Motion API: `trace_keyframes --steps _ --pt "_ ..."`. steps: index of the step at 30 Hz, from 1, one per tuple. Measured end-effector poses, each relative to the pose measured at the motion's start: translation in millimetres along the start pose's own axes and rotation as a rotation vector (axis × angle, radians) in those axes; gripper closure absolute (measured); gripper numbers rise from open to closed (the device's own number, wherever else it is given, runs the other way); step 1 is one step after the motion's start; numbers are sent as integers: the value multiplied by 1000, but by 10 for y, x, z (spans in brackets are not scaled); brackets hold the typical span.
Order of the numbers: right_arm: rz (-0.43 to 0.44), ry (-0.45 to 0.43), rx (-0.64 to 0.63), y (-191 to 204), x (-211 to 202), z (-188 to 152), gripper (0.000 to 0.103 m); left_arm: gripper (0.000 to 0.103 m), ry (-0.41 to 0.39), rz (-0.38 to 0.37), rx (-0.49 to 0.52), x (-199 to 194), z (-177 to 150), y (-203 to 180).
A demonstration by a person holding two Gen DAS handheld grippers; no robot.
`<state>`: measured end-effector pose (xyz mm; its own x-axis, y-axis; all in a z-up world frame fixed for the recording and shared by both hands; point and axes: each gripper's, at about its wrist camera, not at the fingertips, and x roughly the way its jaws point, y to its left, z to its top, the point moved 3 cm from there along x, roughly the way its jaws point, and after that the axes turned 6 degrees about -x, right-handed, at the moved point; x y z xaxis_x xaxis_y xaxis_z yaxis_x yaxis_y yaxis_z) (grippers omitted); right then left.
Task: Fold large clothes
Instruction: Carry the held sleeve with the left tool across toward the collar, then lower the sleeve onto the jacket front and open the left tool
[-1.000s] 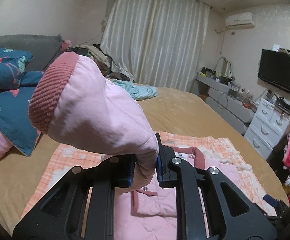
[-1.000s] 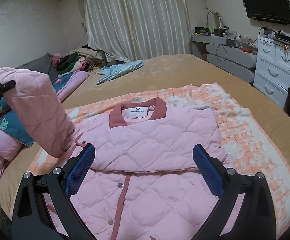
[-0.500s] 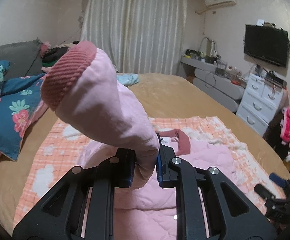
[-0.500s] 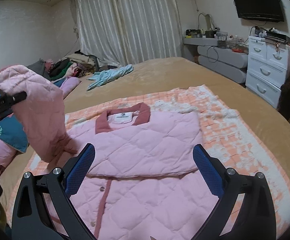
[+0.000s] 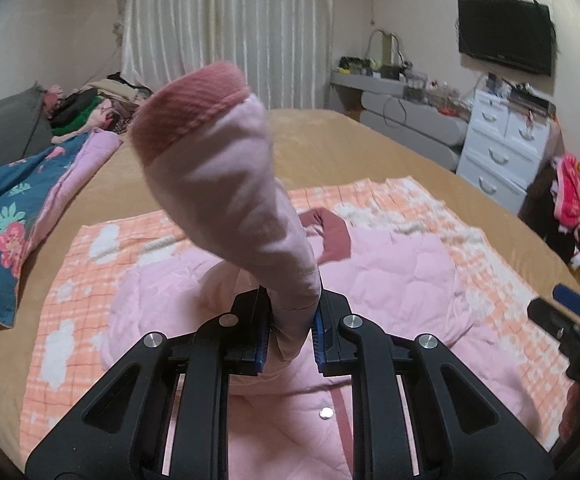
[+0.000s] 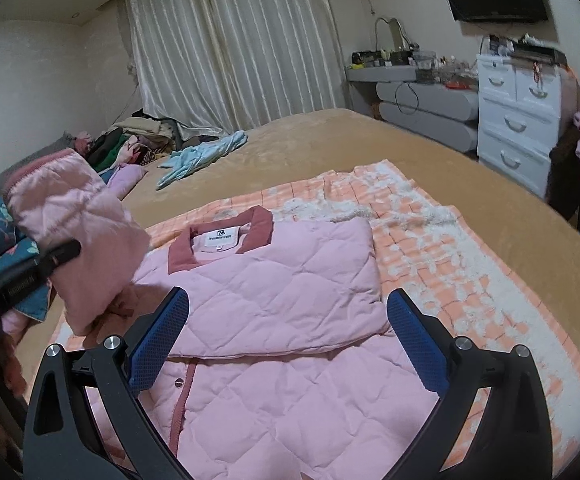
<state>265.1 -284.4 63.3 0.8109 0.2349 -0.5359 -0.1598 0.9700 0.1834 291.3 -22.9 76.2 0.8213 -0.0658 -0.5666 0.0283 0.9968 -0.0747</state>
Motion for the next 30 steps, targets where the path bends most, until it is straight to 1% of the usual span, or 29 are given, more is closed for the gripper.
trace_keyframes --steps 6,11,17,19,21,23,24,25,27,29,30 --pt "-16 31 36 -144 94 -95 4 92 34 1 65 183 -200 -217" --pt "-27 58 75 -276 188 -184 4 89 86 -4 125 365 -379 -386" --pt "-35 78 91 -339 258 -264 4 86 143 -10 186 555 -564 -551" --pt "-36 87 95 -346 282 -290 4 86 185 -8 225 641 -641 -616" --pt "-35 95 101 -357 302 -315 4 85 204 -1 259 689 -720 -662" --pt "-38 102 108 -379 319 -338 4 71 227 -15 282 716 -789 -710" --pt "-41 104 110 -393 326 -344 4 66 250 -24 299 738 -842 -742" --pt "-42 106 113 -402 333 -351 4 57 272 -29 328 754 -899 -778" --pt "-47 110 118 -429 341 -359 4 51 291 -14 401 763 -1020 -857" --pt "-55 113 121 -453 345 -366 4 37 304 -19 437 738 -1108 -893" --pt "-56 114 122 -462 347 -365 4 35 316 -30 436 718 -1140 -883"
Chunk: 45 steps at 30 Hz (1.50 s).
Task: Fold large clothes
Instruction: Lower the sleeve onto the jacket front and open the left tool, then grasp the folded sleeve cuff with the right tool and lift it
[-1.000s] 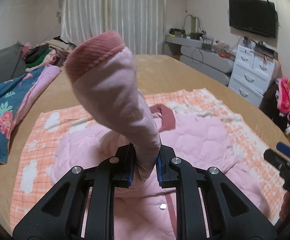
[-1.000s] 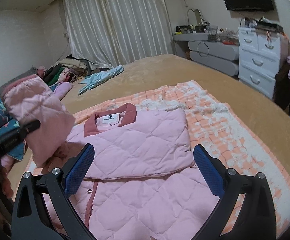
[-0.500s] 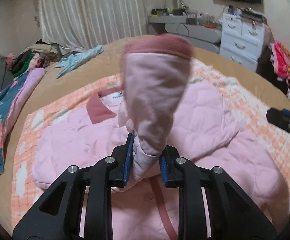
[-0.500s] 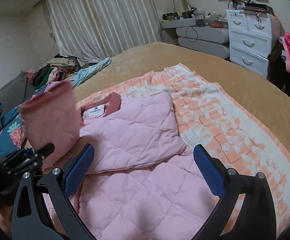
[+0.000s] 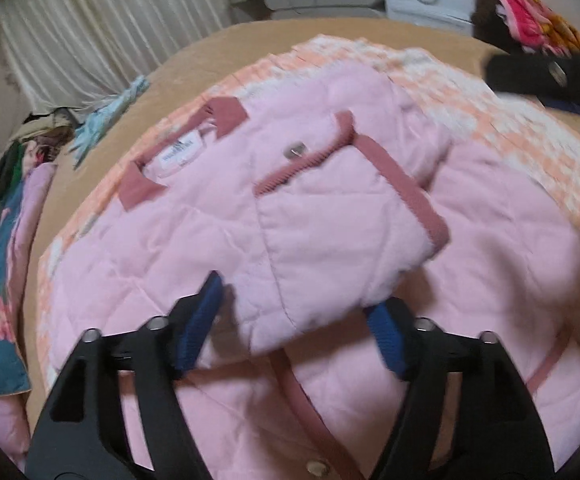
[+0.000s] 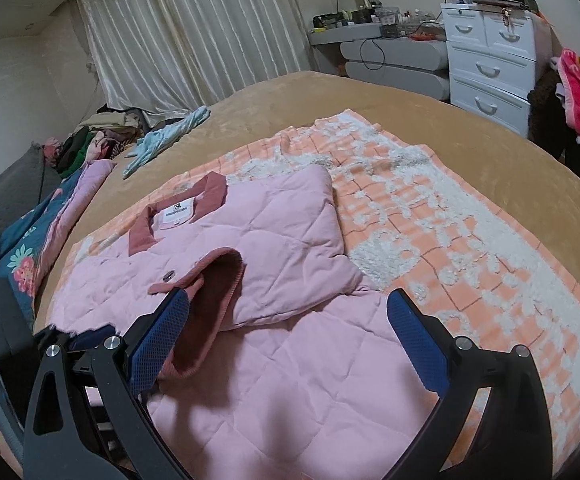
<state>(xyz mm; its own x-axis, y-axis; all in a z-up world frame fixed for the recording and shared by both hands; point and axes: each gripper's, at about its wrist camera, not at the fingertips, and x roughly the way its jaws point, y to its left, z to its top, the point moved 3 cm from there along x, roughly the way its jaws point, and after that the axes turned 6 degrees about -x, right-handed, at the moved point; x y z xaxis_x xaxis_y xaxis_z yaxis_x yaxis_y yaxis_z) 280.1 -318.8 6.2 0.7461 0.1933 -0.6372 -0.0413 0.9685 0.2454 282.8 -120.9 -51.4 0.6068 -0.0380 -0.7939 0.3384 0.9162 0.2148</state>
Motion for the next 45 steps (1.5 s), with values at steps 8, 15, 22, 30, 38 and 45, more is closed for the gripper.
trace_keyframes --steps 8,15,22,30,38,45 --pt "1 13 -4 40 16 -20 4 9 46 -205 -225 -214 -190 362" --pt "43 54 -43 277 127 -88 4 9 20 -190 -465 -339 -214 1093" --pt "89 108 -82 596 317 -220 4 9 -10 -88 -575 -407 -297 1770" --pt "141 177 -60 817 581 -365 4 9 -21 -24 -625 -392 -480 2237" --pt "159 229 28 798 808 -473 4 9 -41 -4 -670 -349 -595 2459" --pt "224 238 89 796 947 -554 26 9 -32 19 -696 -265 -665 2607"
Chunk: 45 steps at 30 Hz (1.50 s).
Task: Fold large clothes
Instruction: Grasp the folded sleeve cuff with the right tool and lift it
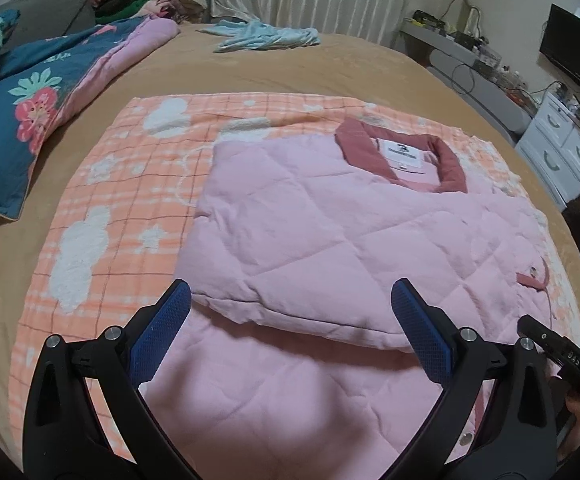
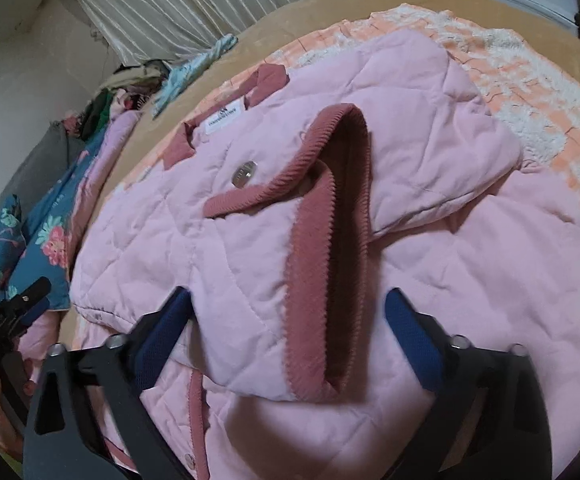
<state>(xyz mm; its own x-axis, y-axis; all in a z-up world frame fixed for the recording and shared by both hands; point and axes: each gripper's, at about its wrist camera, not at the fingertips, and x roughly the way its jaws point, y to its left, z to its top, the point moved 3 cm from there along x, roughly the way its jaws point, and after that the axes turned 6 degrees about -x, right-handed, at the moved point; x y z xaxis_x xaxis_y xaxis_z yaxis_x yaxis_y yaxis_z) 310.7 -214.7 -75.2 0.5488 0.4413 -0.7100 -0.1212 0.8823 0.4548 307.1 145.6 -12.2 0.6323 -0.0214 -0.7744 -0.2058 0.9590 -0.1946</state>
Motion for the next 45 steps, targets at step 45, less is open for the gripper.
trace_keyframes --steps 45 --pt "-203 -102 -312 243 -71 832 61 9 84 -109 70 606 189 -589"
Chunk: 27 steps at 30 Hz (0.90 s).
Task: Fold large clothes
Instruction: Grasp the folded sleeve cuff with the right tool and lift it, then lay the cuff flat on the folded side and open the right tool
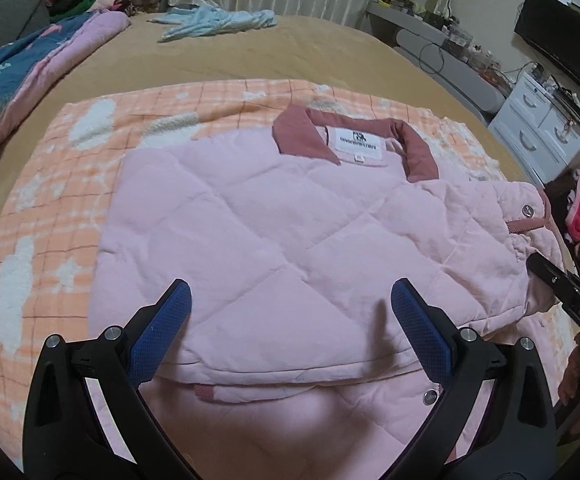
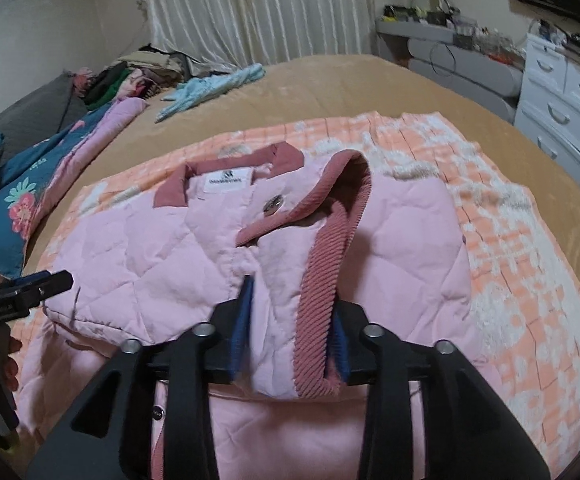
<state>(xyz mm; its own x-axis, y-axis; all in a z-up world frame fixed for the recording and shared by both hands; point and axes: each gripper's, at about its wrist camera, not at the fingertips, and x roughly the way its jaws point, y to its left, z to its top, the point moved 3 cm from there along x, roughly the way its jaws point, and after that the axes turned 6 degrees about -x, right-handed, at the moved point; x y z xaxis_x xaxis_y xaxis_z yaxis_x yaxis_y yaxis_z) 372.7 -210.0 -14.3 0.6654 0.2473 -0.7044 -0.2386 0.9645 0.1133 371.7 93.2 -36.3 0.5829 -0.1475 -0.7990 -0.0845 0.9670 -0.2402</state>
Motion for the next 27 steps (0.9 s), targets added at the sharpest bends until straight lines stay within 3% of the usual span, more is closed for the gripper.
trace_keyframes --steps 3,6,8,10,12,16,20,27 --pt "-58 -19 -2 -26 -58 1 43 9 27 35 12 121 -49 16" --pt "-84 -54 -23 11 -155 28 40 9 46 57 9 220 -84 94" --pt "-61 -56 -48 92 -164 44 37 9 59 47 -5 300 -105 158" --pt "-8 -36 -77 214 -122 54 23 9 53 28 -32 366 -121 243" --pt "41 11 -116 377 -30 40 18 8 53 17 -48 415 -135 297" --pt "62 79 -179 638 196 -20 18 8 50 23 -40 421 -152 297" --pt "43 189 -154 672 578 -181 16 8 51 25 -38 421 -150 290" --pt "15 188 -146 655 838 -308 11 8 39 45 0 344 -170 234"
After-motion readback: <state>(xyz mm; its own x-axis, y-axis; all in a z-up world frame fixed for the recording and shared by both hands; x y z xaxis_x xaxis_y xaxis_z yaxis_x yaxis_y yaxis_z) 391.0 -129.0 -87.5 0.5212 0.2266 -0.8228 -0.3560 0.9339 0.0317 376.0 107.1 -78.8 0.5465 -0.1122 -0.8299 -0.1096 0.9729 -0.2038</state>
